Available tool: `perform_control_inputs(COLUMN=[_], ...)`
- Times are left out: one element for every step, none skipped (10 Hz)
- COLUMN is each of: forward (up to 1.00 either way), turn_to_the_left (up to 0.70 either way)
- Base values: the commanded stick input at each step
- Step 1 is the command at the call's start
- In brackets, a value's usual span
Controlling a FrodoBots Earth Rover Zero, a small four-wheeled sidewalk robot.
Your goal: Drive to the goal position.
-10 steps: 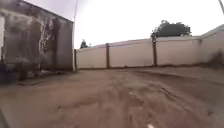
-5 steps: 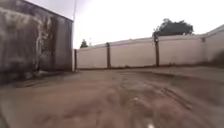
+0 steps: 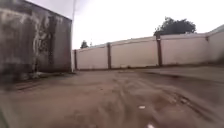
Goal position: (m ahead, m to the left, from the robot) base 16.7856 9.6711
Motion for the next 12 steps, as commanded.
perform_control_inputs(forward=[0.7,0.7,0.7,0.7,0.7,0.7,0.7,0.7,0.7,0.7,0.7,0.7], turn_to_the_left=[0.0,0.0,0.0,0.0,0.0,0.0,0.0,0.0,0.0,0.0,0.0,0.0])
